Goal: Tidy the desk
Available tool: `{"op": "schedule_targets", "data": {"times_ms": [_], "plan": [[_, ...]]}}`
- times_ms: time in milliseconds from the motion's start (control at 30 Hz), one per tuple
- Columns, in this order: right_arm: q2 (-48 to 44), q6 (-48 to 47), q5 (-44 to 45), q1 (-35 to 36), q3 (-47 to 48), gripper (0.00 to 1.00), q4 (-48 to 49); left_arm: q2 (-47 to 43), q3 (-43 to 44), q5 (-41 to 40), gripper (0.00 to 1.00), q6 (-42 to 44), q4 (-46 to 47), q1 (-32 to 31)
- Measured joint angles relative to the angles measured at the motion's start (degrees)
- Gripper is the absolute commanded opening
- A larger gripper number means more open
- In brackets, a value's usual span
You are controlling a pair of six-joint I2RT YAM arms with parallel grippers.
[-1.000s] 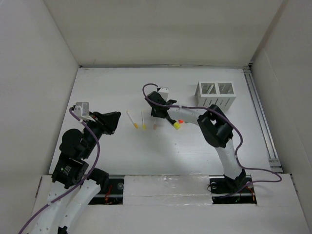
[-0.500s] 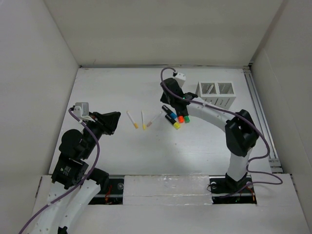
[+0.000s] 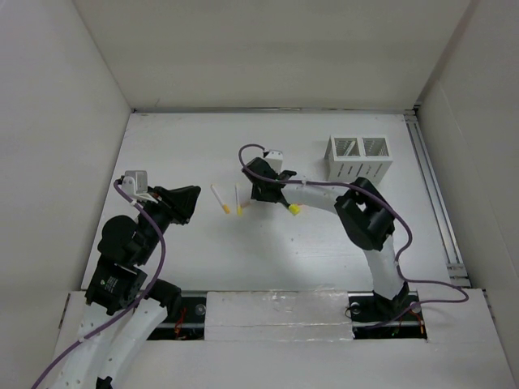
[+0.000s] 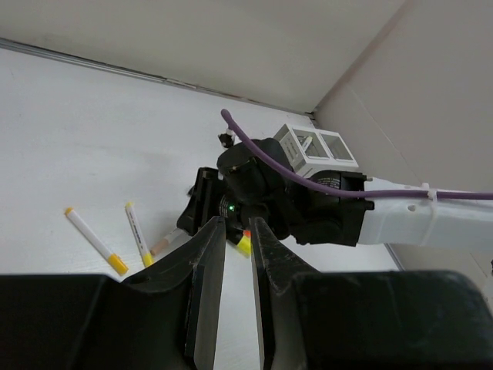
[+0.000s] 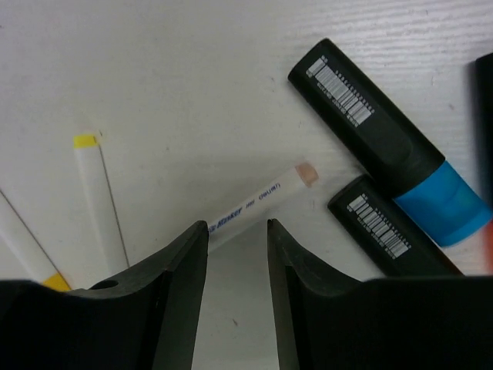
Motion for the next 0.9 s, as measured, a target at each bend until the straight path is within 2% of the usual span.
{"op": "schedule_targets", "data": {"times_ms": [200,400,633,900], "plan": [[-1.18,1.92,-1.01,0.20,-1.60,0.49,-0.42,-0.15,0.00,0.02,0.17,0.02,0.02,0.00],[-0.92,2.75,-1.66,-0.15,-1.57,0.50,-0.55,-0.17,0.00,0.02,0.17,0.00,0.02,0.00],[2.73,2.62,-1.90,-0.44,2.58,0.50,-0.66,-0.17,0.00,0.02,0.17,0.00,0.02,0.00],[3.15,2.12,-1.92,-0.44,3.15,0.36,-1.01,-0.17,0.00,0.02,0.17,0.02,0.02,0.00]]}}
